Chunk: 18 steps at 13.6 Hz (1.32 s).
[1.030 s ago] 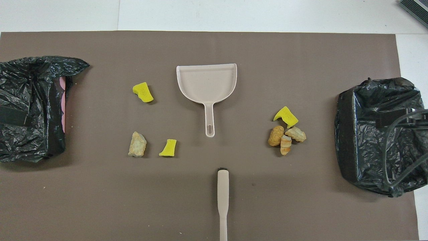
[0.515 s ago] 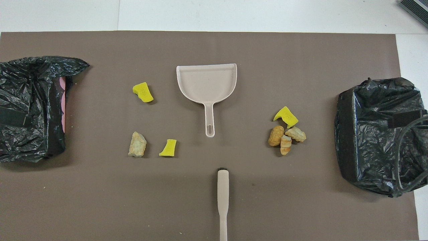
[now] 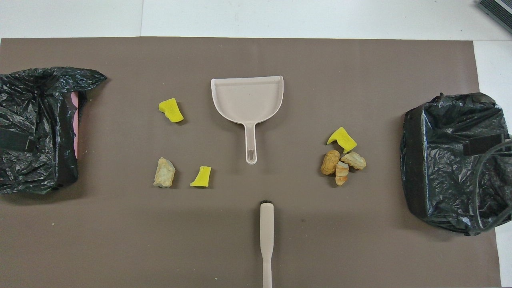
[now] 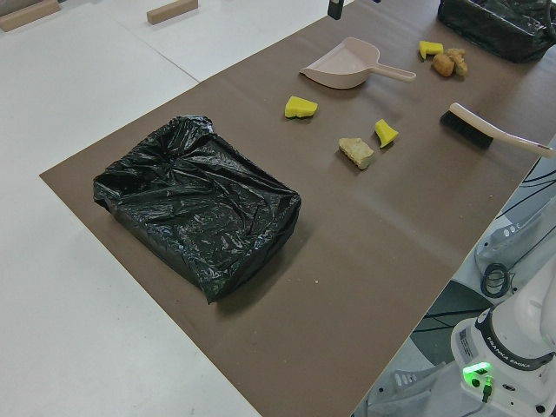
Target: Sweep and dump trash in bin
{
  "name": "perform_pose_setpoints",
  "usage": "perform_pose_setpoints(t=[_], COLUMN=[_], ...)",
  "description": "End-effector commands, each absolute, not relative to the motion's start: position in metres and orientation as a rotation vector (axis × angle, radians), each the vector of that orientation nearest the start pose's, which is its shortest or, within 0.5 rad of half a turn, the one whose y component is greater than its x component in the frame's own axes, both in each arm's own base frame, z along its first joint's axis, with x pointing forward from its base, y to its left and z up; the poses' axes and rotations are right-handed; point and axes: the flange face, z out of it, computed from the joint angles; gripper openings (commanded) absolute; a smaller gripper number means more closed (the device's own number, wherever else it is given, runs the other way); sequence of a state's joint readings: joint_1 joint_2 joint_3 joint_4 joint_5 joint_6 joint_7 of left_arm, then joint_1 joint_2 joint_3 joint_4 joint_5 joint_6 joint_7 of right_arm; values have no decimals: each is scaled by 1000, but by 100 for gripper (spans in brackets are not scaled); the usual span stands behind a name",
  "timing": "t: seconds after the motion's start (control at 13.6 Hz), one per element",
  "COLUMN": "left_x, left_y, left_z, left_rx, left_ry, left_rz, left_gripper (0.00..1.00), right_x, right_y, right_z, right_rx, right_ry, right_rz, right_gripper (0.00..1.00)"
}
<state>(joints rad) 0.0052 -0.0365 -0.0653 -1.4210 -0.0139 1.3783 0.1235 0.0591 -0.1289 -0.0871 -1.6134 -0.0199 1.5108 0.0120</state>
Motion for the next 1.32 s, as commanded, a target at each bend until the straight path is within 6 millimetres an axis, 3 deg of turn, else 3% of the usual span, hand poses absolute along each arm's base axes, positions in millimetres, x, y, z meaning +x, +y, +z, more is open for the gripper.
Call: perform_pose_setpoints(t=[0.0,0.81,1.25], left_x=[515,511,476], left_y=[-33,-52,-98], left_z=[699,693,674], left_rx=[-3143,-3146,-3135], left_ry=[278,326,379], left_rz=[9,-39,-48], left_gripper=[100,100,100], right_x=[497,497,497], right_y=[-21,-21,-21], right_z=[669,668,668], right_rx=[-3155,-3155,-3154], right_ry=[29,24,24], right_rz=[-16,-13,-13], right_gripper=[100,100,100])
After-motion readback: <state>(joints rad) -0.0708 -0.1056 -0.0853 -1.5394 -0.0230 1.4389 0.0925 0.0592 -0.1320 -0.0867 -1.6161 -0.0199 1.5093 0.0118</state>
